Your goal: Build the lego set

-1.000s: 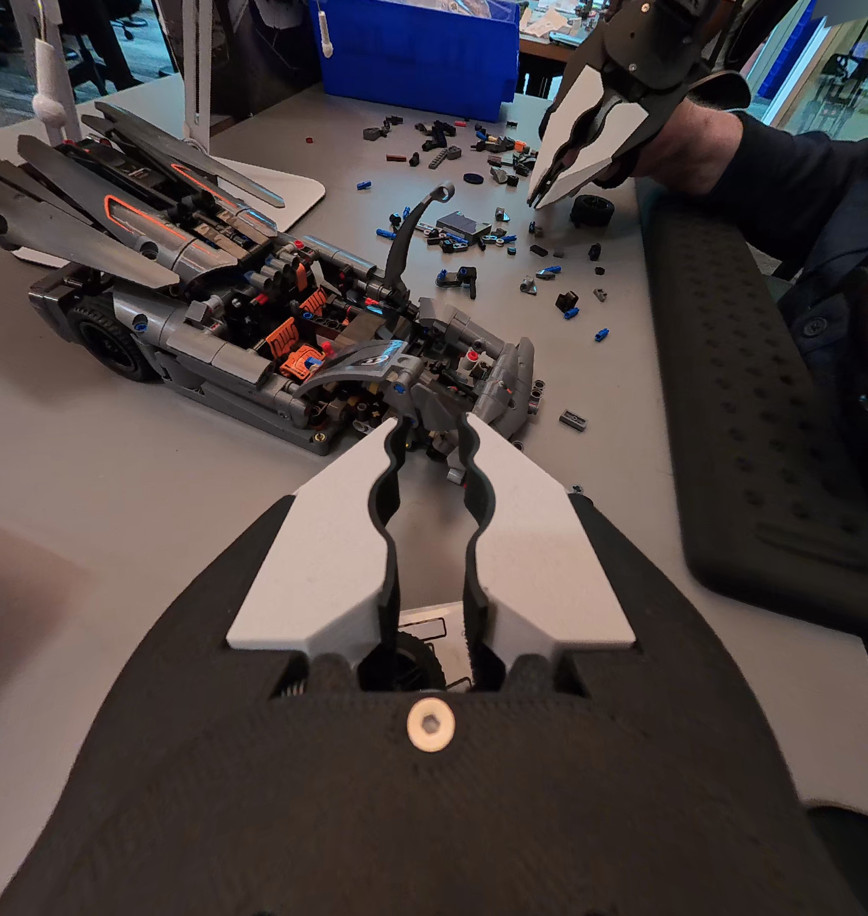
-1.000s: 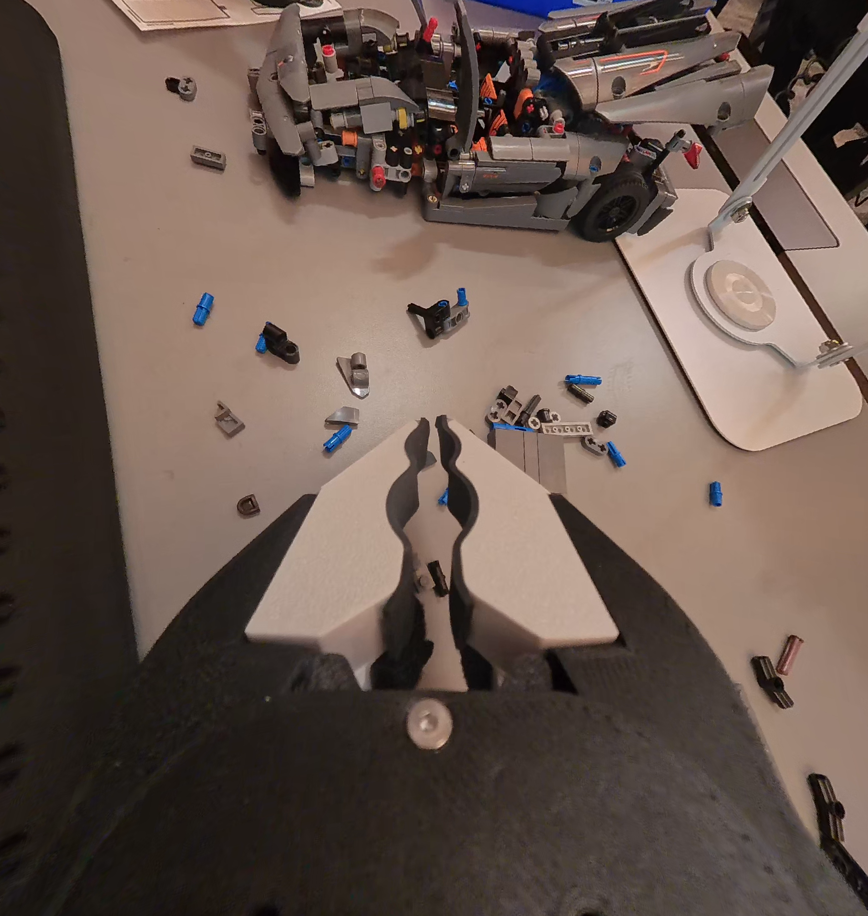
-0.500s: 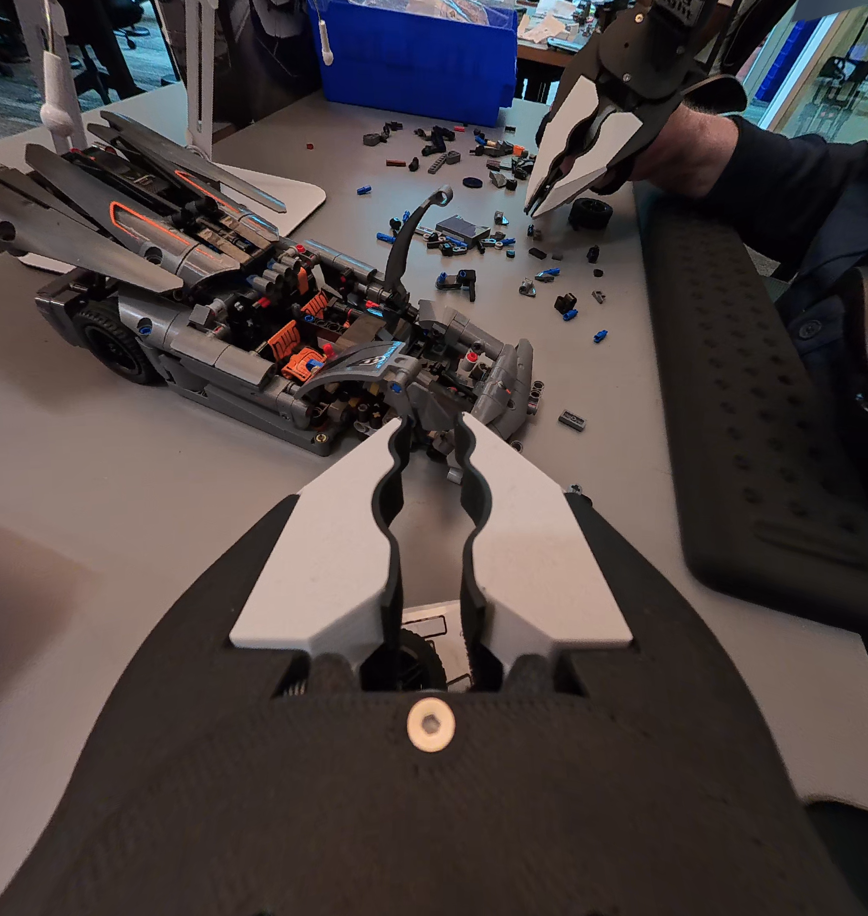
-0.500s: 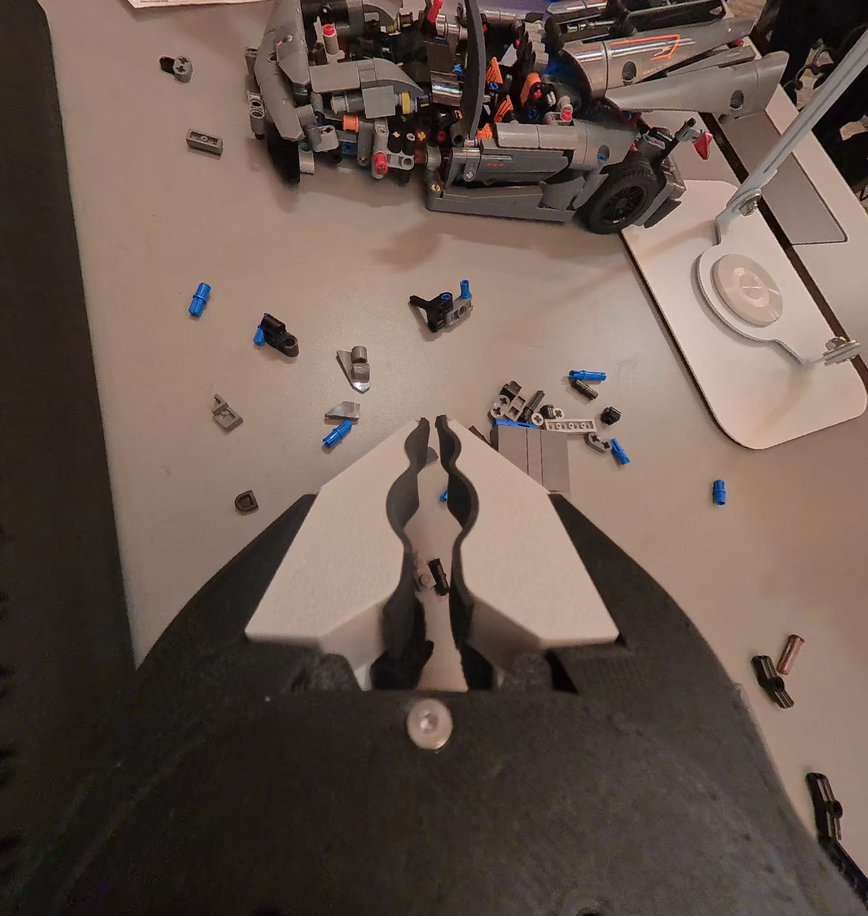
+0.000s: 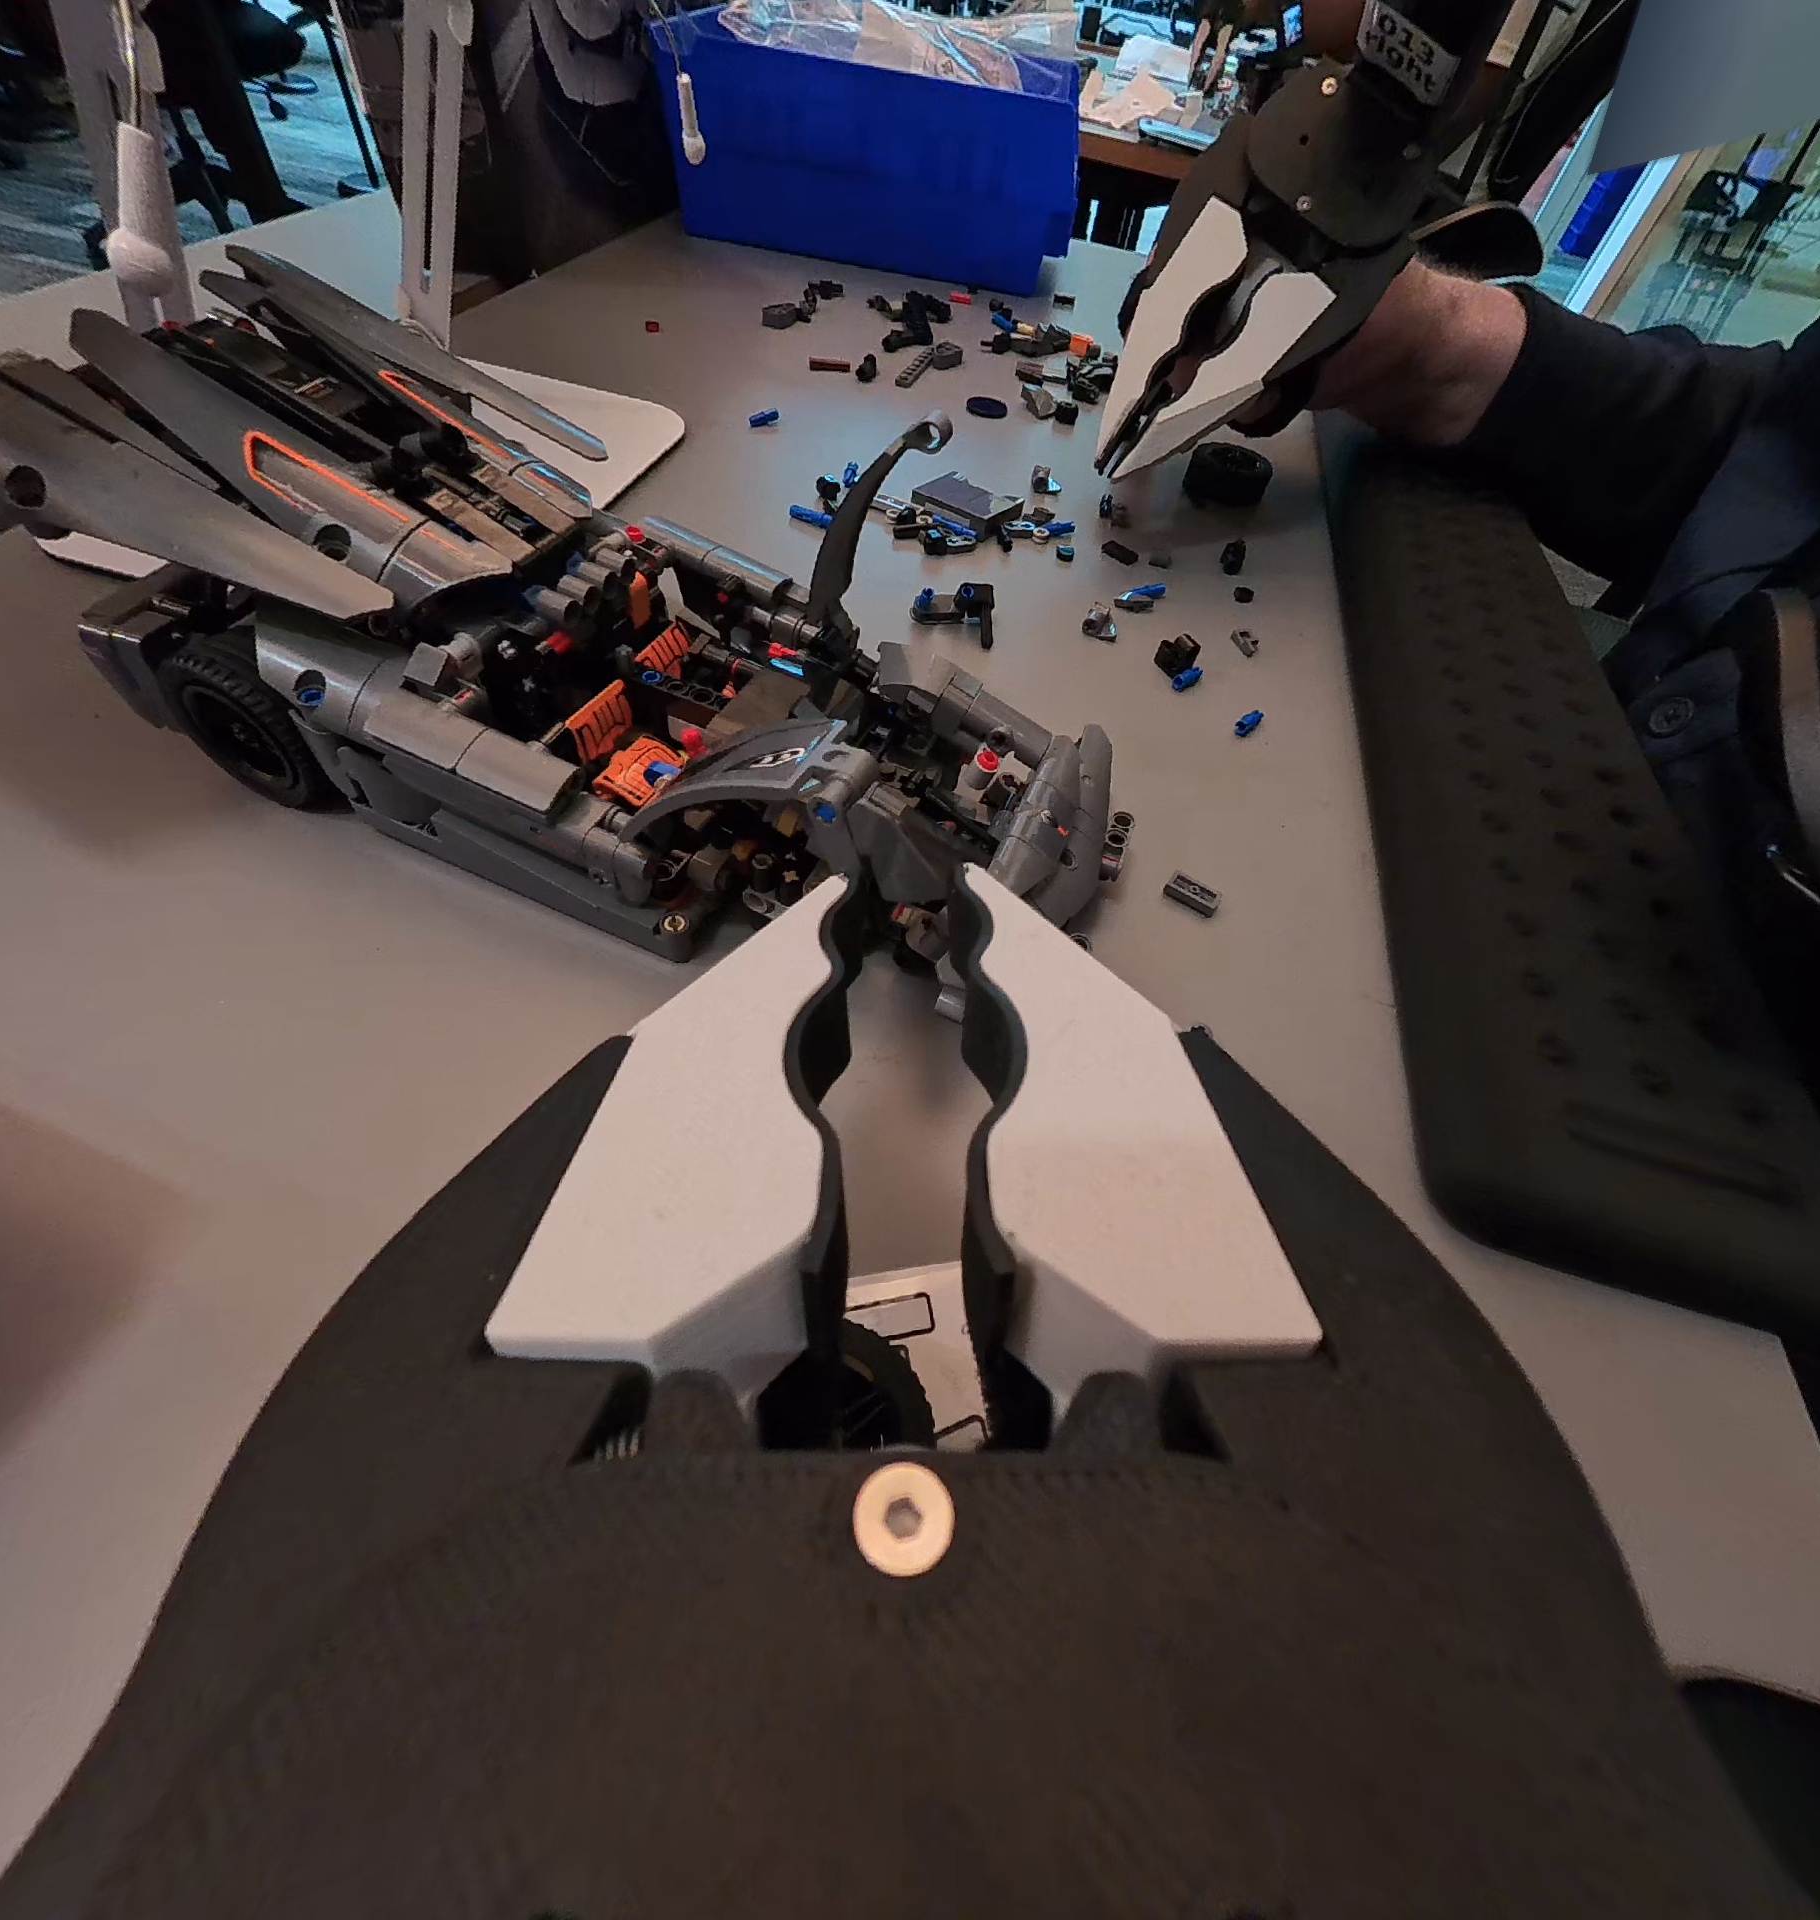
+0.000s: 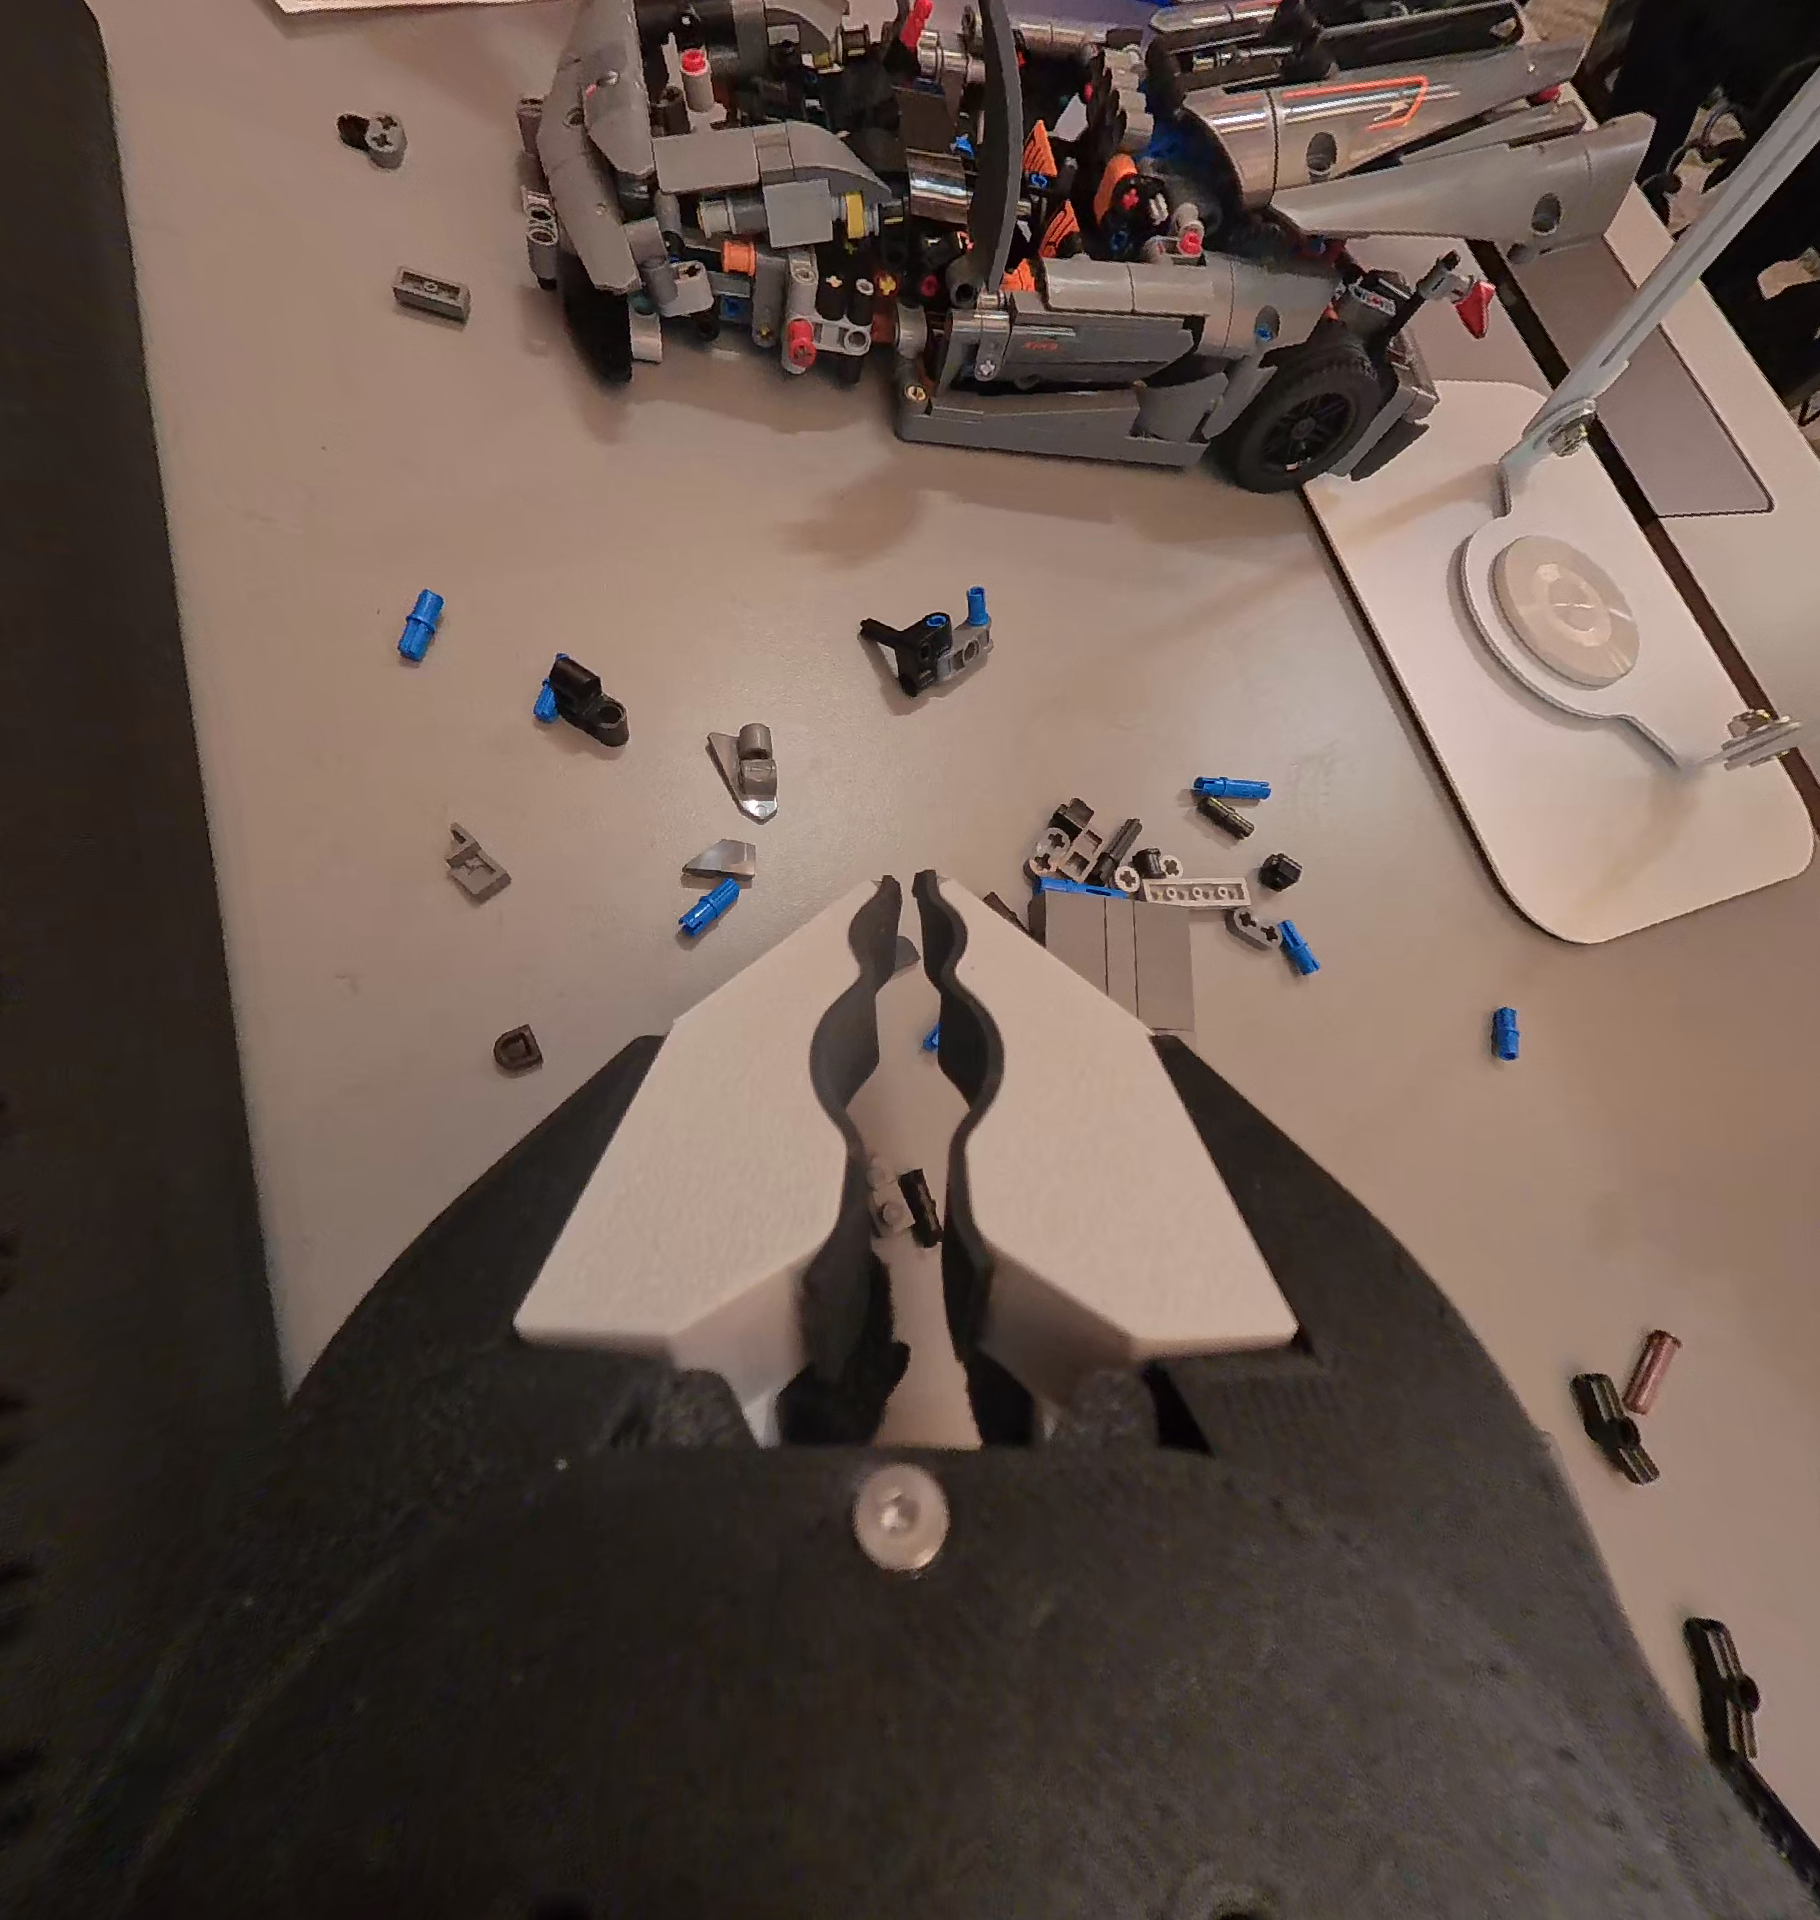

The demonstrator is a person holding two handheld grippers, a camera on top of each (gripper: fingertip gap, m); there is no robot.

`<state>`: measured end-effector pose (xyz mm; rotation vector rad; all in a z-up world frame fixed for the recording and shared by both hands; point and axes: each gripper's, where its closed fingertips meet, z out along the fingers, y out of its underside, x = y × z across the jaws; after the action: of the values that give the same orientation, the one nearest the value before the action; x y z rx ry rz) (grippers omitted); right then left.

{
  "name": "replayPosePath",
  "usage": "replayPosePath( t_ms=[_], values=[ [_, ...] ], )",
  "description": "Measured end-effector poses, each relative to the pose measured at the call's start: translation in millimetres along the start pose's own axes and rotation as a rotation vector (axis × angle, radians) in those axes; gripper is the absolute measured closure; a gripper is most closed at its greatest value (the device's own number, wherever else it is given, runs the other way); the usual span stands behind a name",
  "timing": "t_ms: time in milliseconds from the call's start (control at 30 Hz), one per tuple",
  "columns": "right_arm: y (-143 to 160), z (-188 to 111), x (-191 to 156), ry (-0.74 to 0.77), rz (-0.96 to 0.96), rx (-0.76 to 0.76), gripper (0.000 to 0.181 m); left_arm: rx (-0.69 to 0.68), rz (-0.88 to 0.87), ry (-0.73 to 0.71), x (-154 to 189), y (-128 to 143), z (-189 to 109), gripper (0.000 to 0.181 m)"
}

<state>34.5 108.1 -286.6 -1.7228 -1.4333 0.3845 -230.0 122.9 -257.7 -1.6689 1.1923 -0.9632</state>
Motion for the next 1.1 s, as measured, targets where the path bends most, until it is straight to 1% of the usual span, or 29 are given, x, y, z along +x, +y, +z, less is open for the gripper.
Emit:
replayPosePath(
  t_ms=[67,733,767,833,867,933,1000,1100],
  values=[
    [0,0,0,-0.001,-0.001,0.000,0.180,0.002,0.002,0.004,1,0,0,0.171],
    [0,1,-2,-0.005,-0.007,-0.003,0.180,0.034,0.000,-0.005,0,-7,-2,0.173],
    [0,1,-2,-0.005,-0.007,-0.003,0.180,0.048,0.001,0.007,2,-9,-3,0.180],
    [0,1,-2,-0.006,-0.007,-0.004,0.180,0.096,0.003,0.008,2,-17,-8,0.181],
    [1,1,-2,-0.006,-0.007,-0.005,0.180,0.079,0.008,-0.015,-1,-14,-8,0.181],
    [1,2,-2,-0.008,-0.007,-0.005,0.180,0.005,0.032,-0.028,-1,-2,-4,0.178],
    [1,2,-2,-0.009,-0.008,-0.007,0.180,-0.016,0.047,-0.031,0,1,0,0.174],
    [1,1,-2,-0.008,-0.007,-0.007,0.180,-0.033,0.055,-0.061,-5,4,-1,0.160]
  ],
)
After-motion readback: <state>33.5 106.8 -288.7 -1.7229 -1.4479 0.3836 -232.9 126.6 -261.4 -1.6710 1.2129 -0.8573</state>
